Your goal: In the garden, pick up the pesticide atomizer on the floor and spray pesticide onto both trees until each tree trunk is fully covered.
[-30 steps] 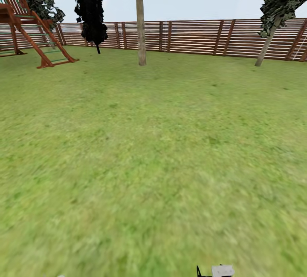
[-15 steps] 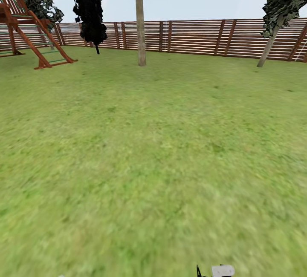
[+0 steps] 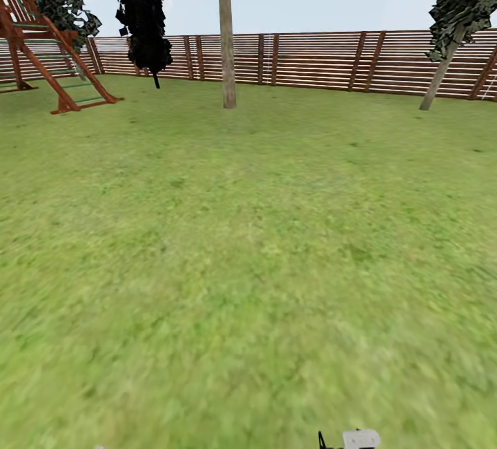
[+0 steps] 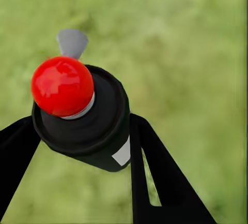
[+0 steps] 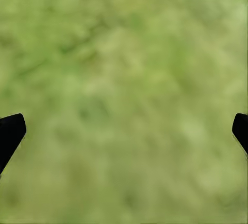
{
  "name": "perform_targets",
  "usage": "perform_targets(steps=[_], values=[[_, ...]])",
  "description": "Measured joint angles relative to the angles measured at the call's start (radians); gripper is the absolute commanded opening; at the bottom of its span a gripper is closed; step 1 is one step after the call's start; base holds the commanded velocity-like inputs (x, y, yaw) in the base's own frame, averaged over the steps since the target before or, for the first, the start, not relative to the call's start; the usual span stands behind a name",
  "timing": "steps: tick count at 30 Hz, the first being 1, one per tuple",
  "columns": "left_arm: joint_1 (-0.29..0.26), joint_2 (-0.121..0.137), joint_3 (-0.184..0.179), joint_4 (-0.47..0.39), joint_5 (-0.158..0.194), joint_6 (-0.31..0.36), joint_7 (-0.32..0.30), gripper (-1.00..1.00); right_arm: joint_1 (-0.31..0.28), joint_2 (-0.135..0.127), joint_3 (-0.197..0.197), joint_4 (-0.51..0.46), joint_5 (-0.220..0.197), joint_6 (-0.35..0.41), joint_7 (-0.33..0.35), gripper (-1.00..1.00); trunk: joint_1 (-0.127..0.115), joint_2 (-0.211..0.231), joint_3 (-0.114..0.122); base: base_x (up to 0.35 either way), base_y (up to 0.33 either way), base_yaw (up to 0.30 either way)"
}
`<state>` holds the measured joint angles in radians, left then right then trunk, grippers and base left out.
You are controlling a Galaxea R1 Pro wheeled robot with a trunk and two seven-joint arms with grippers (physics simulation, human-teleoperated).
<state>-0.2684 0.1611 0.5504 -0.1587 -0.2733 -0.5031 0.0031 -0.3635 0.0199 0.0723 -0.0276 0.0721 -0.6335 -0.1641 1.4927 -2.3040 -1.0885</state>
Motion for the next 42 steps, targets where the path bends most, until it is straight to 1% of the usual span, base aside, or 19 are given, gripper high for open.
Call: perform_targets(steps=[42], values=[[0.000, 0.000, 0.000, 0.000, 0.000, 0.000, 0.000, -1.00, 0.000, 0.001, 0.000, 0.000, 0.000, 0.000, 0.000, 1.00, 0.000, 0.000, 0.000, 0.338, 0.000, 0.000]])
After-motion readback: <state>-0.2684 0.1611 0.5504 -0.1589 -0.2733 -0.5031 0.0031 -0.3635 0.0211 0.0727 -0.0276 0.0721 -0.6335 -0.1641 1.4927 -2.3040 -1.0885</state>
